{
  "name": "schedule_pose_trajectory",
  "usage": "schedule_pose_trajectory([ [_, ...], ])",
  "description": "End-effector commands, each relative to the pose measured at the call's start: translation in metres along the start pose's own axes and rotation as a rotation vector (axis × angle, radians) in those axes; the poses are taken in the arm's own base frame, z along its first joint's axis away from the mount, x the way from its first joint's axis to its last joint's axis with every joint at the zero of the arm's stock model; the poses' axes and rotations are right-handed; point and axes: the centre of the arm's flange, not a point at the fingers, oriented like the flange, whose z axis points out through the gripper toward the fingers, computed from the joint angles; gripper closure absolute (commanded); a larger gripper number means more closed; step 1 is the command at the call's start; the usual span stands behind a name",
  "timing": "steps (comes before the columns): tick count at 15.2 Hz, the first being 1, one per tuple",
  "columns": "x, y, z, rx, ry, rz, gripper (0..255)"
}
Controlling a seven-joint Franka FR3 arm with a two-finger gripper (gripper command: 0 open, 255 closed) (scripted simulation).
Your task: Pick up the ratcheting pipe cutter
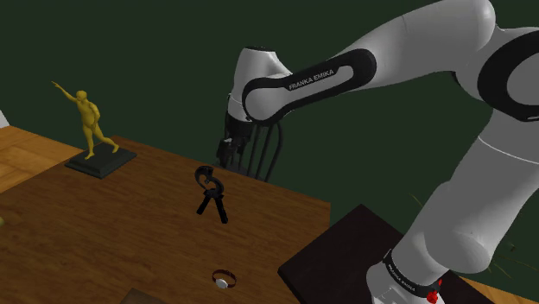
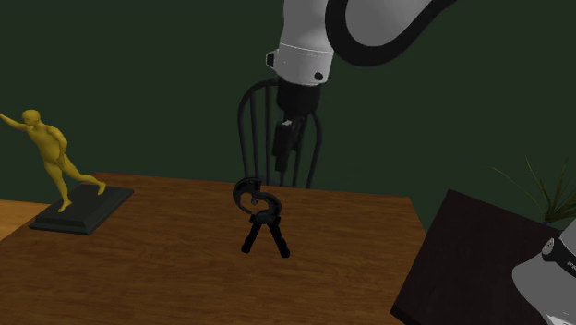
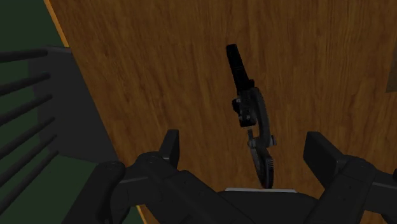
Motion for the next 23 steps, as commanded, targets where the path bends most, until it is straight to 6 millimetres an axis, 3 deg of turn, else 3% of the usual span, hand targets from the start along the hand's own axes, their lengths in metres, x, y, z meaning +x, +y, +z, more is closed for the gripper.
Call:
schedule_pose_trajectory([
  [1,0.017,-0.014,0.012,0.011,0.012,-0.026,0],
  [4,0.041,-0.034,0.029,0.027,0.027,-0.063,0],
  [13,0.035,-0.032,0.068,0.027,0.027,-0.063,0],
  [14,0.035,-0.032,0.068,0.027,0.027,-0.063,255],
  [23,0.035,-0.032,0.068,0.027,0.027,-0.063,255],
])
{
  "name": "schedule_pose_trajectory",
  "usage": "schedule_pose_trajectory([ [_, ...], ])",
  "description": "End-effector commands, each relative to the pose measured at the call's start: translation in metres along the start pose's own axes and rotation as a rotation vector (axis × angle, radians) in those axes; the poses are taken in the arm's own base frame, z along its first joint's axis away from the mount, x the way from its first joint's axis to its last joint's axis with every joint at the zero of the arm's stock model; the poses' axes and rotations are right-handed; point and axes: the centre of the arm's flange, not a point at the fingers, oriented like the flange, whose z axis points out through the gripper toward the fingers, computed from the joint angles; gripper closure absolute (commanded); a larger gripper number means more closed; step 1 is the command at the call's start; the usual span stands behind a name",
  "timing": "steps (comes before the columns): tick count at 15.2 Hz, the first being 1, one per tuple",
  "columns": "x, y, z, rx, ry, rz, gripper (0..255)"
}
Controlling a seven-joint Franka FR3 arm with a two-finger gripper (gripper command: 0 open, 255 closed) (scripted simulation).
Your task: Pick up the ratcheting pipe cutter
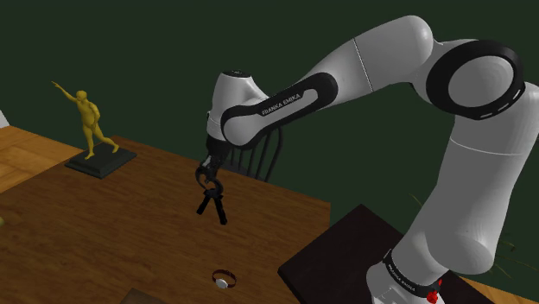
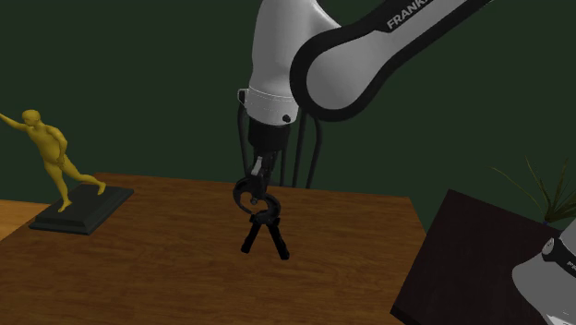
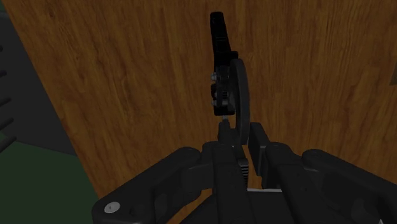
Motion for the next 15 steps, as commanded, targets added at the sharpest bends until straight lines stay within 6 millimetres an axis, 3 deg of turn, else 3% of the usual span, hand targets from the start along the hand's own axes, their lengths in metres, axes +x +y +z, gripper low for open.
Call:
schedule_pose_trajectory([
  [1,0.001,0.0,-0.004,0.0,-0.001,0.0,255],
  [15,0.013,-0.006,-0.077,0.0,-0.001,0.0,255],
])
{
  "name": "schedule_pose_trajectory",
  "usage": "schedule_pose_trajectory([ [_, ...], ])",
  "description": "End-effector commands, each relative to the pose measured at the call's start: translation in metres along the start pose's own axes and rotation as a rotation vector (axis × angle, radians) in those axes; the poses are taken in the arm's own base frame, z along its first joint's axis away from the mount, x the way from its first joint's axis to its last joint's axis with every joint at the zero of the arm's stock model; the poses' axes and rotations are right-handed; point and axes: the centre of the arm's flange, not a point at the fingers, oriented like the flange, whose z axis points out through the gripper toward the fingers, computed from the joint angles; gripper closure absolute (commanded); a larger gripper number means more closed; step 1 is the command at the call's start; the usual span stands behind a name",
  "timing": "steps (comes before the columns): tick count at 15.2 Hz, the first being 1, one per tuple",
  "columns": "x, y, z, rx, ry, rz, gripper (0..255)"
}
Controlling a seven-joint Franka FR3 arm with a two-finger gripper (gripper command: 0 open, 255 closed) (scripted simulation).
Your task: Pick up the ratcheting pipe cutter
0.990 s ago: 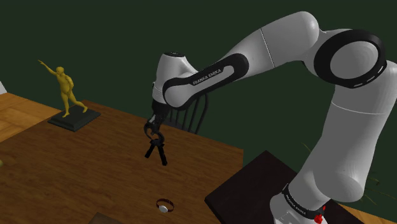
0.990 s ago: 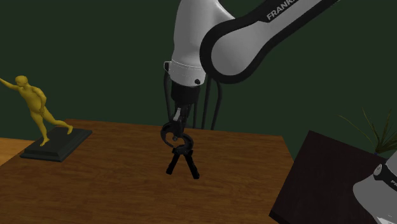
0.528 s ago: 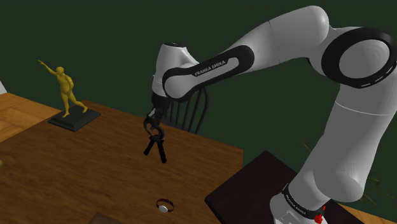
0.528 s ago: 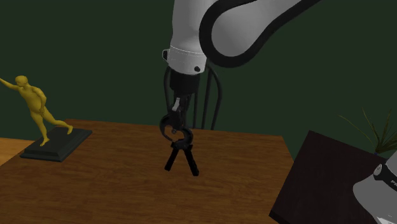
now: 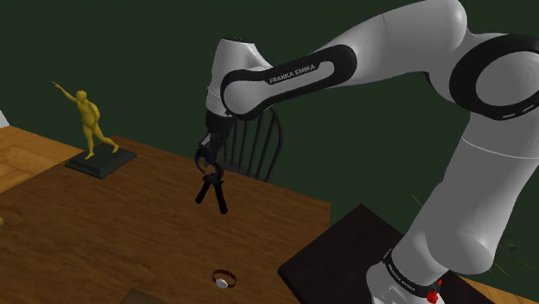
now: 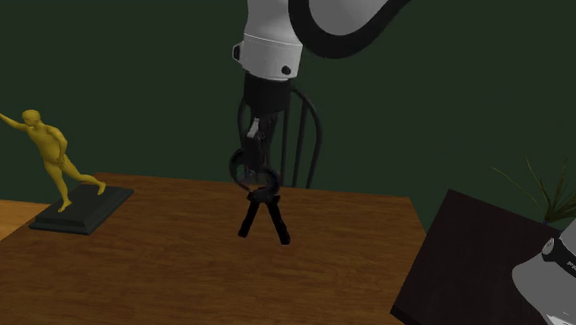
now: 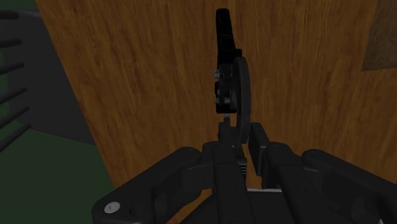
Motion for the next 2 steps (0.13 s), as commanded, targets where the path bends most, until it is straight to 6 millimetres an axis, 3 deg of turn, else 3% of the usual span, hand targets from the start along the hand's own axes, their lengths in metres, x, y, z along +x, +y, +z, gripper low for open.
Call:
schedule_pose_trajectory([
  [1,0.001,0.0003,-0.0055,0.0,0.0,0.0,255],
  [2,0.001,0.0003,-0.0054,0.0,0.0,0.0,255],
])
